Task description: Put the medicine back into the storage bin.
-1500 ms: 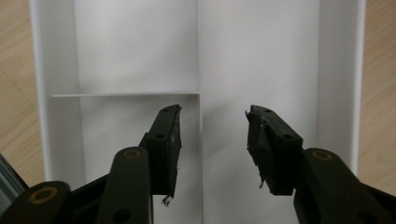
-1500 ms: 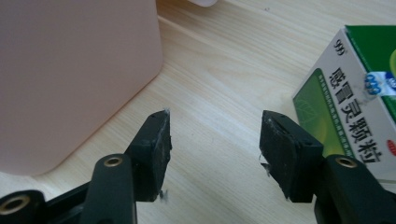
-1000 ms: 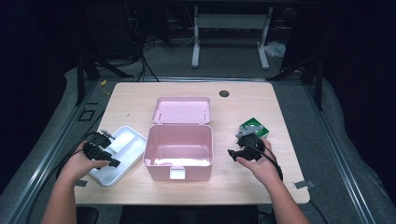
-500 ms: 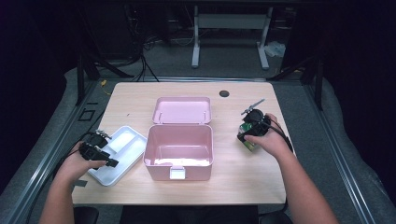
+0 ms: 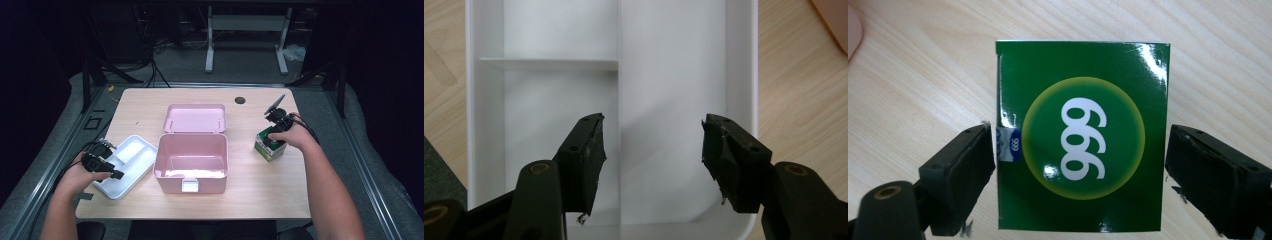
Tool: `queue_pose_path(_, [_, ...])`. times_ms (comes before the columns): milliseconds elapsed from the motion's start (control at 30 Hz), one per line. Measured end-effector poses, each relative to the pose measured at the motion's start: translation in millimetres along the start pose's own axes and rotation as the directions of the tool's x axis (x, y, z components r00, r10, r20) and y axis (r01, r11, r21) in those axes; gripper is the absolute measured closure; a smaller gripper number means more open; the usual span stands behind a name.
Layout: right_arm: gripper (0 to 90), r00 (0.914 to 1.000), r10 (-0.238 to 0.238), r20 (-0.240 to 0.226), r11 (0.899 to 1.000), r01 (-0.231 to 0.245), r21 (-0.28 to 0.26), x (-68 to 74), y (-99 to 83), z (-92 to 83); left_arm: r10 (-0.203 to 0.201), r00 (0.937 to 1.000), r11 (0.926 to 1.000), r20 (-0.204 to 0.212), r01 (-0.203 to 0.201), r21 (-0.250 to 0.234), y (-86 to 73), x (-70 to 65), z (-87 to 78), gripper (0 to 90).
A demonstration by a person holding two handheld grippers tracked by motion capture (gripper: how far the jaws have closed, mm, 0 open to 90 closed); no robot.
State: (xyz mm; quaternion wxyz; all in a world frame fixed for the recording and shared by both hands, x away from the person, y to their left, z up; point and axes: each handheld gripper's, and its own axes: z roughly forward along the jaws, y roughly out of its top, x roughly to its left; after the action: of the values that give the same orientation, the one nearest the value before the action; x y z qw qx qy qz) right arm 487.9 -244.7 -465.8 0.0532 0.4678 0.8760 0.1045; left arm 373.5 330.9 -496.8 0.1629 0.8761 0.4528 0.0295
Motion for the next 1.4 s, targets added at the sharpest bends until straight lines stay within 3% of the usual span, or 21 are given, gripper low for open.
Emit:
queue_pose_path(433, [13.6, 0.9989, 0.01, -0.046, 0.997, -0.007, 0.072, -6.7, 8.2, 11.9, 0.011, 0.9999, 0.9999, 0.008, -0.011, 0.011, 0.6, -0.1, 2.3, 42.3])
queue_pose_path(900, [15.6, 0.9997, -0.006, -0.024, 0.996, 0.008, 0.091, -3.7, 11.4, 11.3, 0.003, 1.0, 1.0, 0.008, -0.003, 0.008, 0.0, 0.7, 2.5, 42.2])
queue_pose_path(1400, [15.8, 0.9975, -0.069, -0.016, 0.996, 0.069, 0.06, 11.0, 15.3, -29.4, 0.005, 0.9999, 1.0, 0.011, -0.005, 0.008, -0.3, 0.1, 1.6, 42.2])
